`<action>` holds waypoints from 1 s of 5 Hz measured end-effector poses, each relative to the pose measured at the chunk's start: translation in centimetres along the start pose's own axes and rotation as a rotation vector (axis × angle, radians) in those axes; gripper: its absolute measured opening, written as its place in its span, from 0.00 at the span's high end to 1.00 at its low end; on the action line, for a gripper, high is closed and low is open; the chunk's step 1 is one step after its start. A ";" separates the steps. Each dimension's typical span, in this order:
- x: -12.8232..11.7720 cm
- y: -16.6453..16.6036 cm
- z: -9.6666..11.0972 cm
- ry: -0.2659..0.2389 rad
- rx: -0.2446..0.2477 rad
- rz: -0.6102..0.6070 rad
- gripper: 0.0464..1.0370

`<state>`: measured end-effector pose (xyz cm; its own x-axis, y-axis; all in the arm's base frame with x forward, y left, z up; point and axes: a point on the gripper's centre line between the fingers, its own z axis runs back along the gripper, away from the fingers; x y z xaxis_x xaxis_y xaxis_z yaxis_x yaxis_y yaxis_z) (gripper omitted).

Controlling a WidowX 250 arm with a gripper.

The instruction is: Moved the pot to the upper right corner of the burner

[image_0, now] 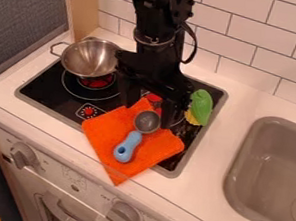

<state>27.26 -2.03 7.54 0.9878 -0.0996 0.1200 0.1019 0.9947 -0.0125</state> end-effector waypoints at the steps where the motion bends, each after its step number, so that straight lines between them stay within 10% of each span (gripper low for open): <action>1: -0.3 0.0 -0.7 0.027 -0.004 -0.001 0.04; 5: 2.3 10.3 -2.3 -0.024 -0.015 -0.041 0.04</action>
<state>30.85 7.92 5.38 0.9796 -0.1397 0.1443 0.1443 0.9893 -0.0217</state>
